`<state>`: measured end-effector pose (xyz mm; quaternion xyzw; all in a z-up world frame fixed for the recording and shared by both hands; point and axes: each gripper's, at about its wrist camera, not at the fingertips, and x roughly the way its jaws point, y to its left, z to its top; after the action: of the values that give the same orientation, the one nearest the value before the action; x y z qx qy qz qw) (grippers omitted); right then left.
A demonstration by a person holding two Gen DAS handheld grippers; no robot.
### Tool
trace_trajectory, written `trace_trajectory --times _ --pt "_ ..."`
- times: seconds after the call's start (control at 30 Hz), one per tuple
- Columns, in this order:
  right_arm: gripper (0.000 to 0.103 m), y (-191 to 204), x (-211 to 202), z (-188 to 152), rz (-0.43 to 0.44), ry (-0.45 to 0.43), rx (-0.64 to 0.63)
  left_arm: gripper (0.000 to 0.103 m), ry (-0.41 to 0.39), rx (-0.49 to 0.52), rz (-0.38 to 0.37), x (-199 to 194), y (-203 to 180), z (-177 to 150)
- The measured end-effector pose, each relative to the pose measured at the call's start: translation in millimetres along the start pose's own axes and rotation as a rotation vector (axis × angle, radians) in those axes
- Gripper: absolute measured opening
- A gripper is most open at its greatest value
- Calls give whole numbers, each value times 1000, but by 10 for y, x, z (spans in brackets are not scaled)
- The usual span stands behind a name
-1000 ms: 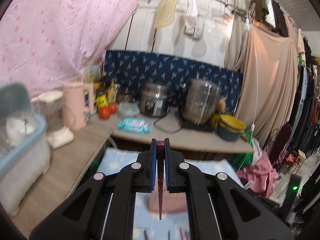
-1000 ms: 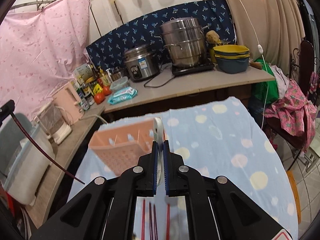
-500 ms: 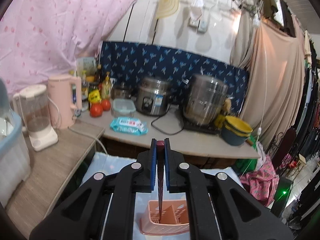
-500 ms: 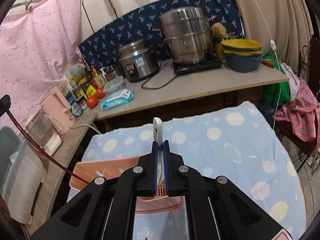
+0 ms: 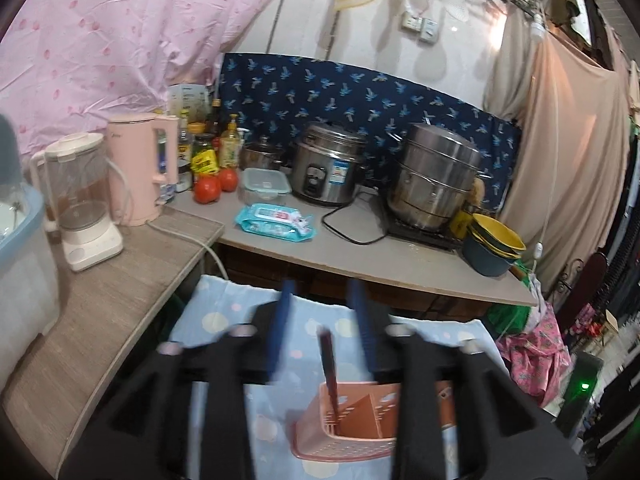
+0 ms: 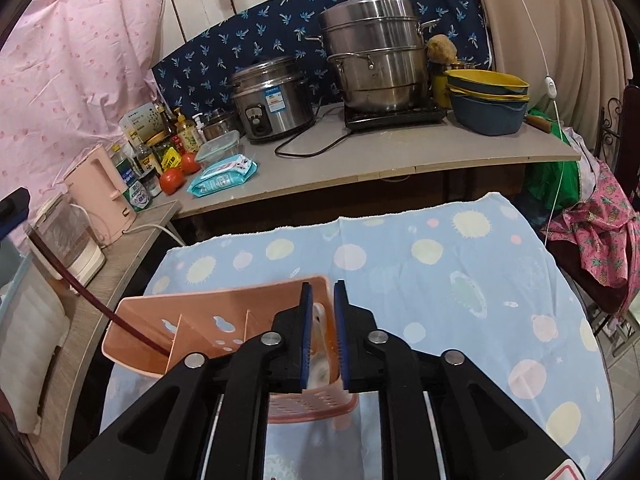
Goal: Organize utensils
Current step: 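Open the left tool to drop the chopstick while the right tool releases the spoon into the holder, then move both tools back down to the remaining chopsticks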
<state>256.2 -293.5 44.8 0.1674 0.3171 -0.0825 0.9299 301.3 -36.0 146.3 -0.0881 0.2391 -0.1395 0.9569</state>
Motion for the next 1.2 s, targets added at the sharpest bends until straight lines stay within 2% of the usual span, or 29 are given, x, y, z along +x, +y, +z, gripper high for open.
trace_trajectory --times 0.23,0.47,0.63,0.93,1.2 --pt "21 -90 -223 -40 -6 -20 25 41 8 -31 23 -169 158 -62" --pt "26 -169 -535 -300 -14 -7 32 43 44 -5 59 -475 236 -352" --pt "26 -207 -771 -682 -11 35 38 43 91 13 68 -696 286 -692" --pt "27 -221 -1122 -1521 -38 140 -21 43 237 25 76 -998 413 -1489" --pt "27 -354 -1368 -2168 -45 238 -14 43 349 45 83 -1237 427 -2137"
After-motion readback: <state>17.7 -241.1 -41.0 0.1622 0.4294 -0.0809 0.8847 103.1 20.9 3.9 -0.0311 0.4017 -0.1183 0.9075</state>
